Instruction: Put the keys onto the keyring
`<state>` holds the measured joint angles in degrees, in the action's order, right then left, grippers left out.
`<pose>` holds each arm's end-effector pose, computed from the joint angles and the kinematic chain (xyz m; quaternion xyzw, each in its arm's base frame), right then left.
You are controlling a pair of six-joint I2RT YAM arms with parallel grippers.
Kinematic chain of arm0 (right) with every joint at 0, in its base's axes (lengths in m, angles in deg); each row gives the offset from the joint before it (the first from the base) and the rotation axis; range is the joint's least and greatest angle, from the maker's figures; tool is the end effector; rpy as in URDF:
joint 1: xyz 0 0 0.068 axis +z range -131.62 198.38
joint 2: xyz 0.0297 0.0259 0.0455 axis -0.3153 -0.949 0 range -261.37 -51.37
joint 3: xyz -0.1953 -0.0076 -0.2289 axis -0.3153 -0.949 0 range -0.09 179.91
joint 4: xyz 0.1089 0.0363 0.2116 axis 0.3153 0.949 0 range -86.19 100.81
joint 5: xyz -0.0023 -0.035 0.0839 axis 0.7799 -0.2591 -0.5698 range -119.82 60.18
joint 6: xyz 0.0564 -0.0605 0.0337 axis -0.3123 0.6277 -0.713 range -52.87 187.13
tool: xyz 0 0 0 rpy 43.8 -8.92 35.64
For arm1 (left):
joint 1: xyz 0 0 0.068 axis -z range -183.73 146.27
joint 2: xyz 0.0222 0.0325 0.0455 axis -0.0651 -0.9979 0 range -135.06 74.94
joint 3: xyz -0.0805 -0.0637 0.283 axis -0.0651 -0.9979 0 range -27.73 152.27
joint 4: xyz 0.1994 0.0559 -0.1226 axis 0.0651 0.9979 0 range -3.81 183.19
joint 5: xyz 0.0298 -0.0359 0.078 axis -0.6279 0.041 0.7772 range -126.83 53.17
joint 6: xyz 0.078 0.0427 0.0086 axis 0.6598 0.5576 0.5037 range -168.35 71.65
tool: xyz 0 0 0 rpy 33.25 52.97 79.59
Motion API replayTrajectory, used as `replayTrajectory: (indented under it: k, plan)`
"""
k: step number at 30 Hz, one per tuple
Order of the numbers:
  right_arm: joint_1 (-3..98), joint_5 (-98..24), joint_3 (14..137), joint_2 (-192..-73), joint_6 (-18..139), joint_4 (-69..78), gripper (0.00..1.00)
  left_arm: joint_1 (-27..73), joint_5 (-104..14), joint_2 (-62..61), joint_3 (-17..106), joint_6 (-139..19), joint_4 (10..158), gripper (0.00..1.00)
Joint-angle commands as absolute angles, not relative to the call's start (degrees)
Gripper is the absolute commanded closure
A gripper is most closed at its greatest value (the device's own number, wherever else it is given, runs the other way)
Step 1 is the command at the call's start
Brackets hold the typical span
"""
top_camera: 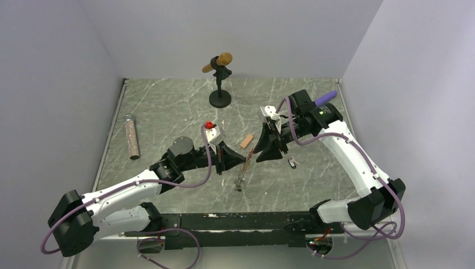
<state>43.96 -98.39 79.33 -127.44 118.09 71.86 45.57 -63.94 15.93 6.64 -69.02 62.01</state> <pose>0.1597 0.1586 0.3776 -0.5962 0.5566 0.4965 0.2973 0.1298 -0.2067 0.3253 0.3307 0.6278 -0.5290 0.4656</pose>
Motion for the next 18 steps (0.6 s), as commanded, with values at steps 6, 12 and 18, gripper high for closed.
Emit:
replayTrajectory:
  k: [6, 12, 18]
  plan:
    - [44.26, -101.56, 79.28, -128.43, 120.2, 72.81, 0.61, 45.39, -63.8, 14.42, 10.4, -70.11, 57.34, 1.0]
    - [44.62, -99.85, 77.67, -128.62, 115.88, 68.6, 0.62, 45.36, -64.11, 13.59, 10.67, -70.88, 55.85, 1.0]
    - [45.07, -98.88, 76.64, -128.93, 113.7, 66.75, 0.63, 45.38, -63.96, 13.51, 10.42, -71.53, 54.57, 1.0]
